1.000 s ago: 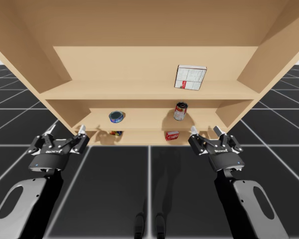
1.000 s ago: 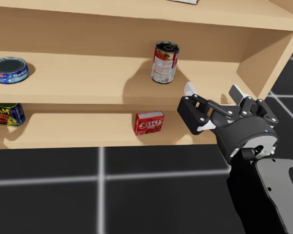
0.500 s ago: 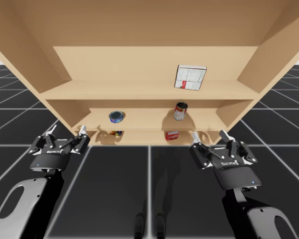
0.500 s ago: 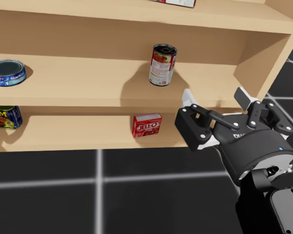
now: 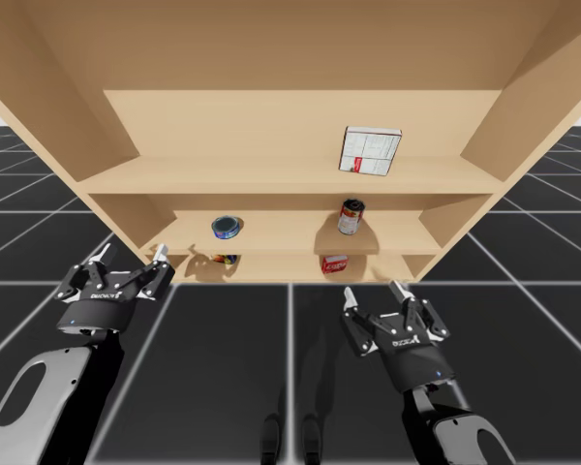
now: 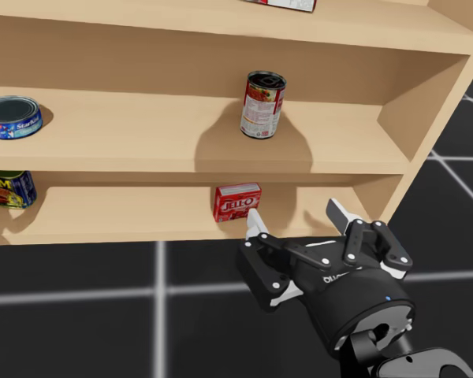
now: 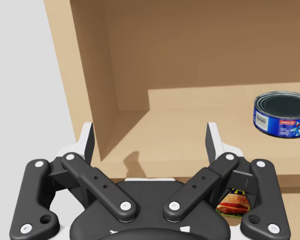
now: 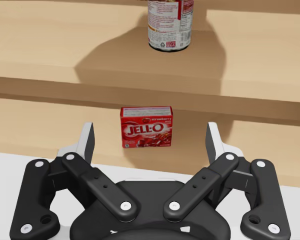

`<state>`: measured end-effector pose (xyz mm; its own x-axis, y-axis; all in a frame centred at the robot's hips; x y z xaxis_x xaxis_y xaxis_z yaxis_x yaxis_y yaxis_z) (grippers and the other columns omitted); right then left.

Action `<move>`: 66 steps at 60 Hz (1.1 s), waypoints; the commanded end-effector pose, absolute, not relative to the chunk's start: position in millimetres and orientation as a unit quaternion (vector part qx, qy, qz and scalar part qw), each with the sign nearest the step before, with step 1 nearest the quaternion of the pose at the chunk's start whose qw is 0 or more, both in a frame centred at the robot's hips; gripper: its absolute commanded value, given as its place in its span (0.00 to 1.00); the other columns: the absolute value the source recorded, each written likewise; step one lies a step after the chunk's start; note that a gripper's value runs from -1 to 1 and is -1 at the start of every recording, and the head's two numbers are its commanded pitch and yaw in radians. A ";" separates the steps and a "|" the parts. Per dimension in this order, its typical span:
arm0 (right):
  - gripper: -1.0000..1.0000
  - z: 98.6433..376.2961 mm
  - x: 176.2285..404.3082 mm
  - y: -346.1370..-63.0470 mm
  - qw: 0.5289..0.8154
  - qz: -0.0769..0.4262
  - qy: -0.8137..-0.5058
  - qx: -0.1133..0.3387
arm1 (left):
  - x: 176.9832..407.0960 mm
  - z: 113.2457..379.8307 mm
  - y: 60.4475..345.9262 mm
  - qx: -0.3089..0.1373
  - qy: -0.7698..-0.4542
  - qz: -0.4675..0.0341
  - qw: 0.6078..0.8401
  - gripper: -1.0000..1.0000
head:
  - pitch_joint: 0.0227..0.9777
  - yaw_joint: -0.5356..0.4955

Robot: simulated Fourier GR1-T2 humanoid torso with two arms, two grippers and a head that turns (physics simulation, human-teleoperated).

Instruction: Find the gelatin box on the shelf and bring it to me.

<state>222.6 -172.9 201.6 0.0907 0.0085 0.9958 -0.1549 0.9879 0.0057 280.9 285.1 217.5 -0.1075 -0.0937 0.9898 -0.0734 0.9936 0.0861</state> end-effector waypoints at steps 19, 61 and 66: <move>0.00 161.2 274.6 -137.1 0.757 0.075 -0.648 0.028 | 282.1 215.9 286.0 0.060 -0.742 -0.011 0.667 0.00 | 0.73 0.34; 0.00 132.8 342.1 -127.4 0.775 0.060 -0.629 -0.033 | 282.5 215.1 286.0 0.063 -0.742 -0.010 0.668 0.00 | 0.74 0.35; 0.00 128.3 349.1 -128.5 0.786 0.055 -0.616 -0.026 | 282.4 215.3 286.2 0.064 -0.742 -0.009 0.667 0.00 | 0.74 0.35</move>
